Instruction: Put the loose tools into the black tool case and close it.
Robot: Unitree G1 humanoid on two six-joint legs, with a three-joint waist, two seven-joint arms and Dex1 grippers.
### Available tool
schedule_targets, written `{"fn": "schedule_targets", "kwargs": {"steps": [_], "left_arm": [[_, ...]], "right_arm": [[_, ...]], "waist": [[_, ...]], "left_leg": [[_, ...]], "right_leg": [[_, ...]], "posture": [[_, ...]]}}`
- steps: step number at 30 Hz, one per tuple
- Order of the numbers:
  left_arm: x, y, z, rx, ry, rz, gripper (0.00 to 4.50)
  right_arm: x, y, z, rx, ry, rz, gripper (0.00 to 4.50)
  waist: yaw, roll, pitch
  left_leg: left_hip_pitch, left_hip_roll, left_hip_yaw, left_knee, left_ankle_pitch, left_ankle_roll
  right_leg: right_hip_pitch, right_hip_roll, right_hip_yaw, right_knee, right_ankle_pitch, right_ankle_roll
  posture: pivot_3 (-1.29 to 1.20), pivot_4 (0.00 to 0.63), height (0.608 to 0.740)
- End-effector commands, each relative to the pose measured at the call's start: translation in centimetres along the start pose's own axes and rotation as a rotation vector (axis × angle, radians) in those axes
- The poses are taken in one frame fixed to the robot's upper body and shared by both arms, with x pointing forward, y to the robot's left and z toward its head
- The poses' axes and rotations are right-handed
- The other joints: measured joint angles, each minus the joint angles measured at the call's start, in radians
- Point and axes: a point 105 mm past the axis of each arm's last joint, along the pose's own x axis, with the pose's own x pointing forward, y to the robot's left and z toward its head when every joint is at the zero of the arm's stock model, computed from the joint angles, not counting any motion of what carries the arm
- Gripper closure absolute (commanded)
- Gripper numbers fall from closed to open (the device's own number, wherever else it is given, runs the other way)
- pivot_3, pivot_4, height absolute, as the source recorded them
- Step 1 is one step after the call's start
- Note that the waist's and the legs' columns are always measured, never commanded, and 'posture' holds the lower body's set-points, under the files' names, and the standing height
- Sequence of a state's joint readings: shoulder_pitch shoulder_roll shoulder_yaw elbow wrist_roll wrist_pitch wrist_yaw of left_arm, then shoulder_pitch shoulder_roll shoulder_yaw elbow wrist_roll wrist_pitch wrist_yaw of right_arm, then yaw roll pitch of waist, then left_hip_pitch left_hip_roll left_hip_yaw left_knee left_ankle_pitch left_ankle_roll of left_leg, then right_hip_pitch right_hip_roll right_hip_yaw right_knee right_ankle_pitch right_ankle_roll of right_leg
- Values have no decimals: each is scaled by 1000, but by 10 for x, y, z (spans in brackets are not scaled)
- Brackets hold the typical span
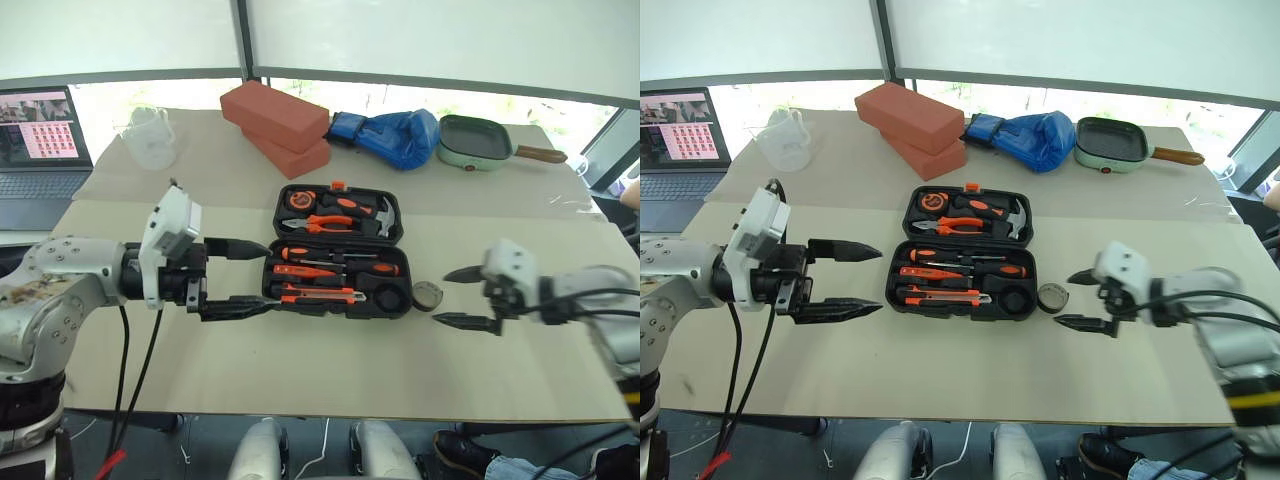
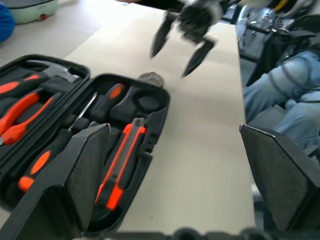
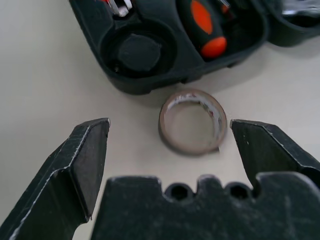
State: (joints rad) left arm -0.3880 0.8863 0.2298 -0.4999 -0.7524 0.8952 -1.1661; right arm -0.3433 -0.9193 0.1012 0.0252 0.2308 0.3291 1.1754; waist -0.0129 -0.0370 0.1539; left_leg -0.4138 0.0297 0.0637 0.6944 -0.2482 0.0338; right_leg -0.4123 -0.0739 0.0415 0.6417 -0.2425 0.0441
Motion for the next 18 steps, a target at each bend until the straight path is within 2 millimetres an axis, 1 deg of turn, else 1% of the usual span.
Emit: {"fn": "schedule_targets", "kwargs": {"steps": [1,3,5,6,10,14,16,17,18], "left_arm": [[-3,2,5,52,4,35,40],[-4,5,5,57,7,50,40],[-3,6,5,62,8,56,0],[-3,7,5,64,8,57,0],[-3,9,4,77,13,61,0],[-1,10,3,91,24,56,0],[1,9,0,104,41,48,0],[1,8,-1,108,45,45,0],[2,8,-1,110,46,42,0]], "right_arm": [[6,-5,-2,-54,25,1,0],[12,-3,-3,-62,29,15,0],[17,-3,-6,-65,40,18,538],[20,-2,-8,-66,48,18,713],[25,-2,-14,-72,69,20,2099],[21,-3,-11,-67,59,4,3429],[10,-2,-9,-63,53,-4,4187],[5,-2,-7,-61,51,-6,4423],[-3,-1,-5,-52,45,-5,4476]], "waist": [[12,1,0],[17,1,0],[18,1,0],[17,1,0],[13,1,0],[9,1,0],[8,1,0],[11,1,0],[13,1,0]], "left_leg": [[-1,-1,0,0,0,0],[-2,-1,0,0,0,0],[-3,-1,1,0,0,0],[-3,-1,1,0,0,0],[-2,0,1,0,0,0],[0,0,1,0,0,0],[0,0,1,0,0,0],[0,0,1,0,0,0],[-1,-1,1,0,0,0]], "right_leg": [[-1,0,-1,0,0,0],[-3,-1,0,0,0,0],[-3,-2,0,0,0,1],[-3,-2,0,0,0,0],[-3,-1,0,1,0,0],[-1,-1,0,1,0,0],[-1,-1,0,1,0,0],[-1,-1,0,1,0,0],[-1,-1,0,1,0,0]], "posture": [[0,150,738],[0,150,738],[0,150,738],[0,150,738],[0,150,738],[0,150,738],[0,150,738],[0,150,738],[0,150,738]]}}
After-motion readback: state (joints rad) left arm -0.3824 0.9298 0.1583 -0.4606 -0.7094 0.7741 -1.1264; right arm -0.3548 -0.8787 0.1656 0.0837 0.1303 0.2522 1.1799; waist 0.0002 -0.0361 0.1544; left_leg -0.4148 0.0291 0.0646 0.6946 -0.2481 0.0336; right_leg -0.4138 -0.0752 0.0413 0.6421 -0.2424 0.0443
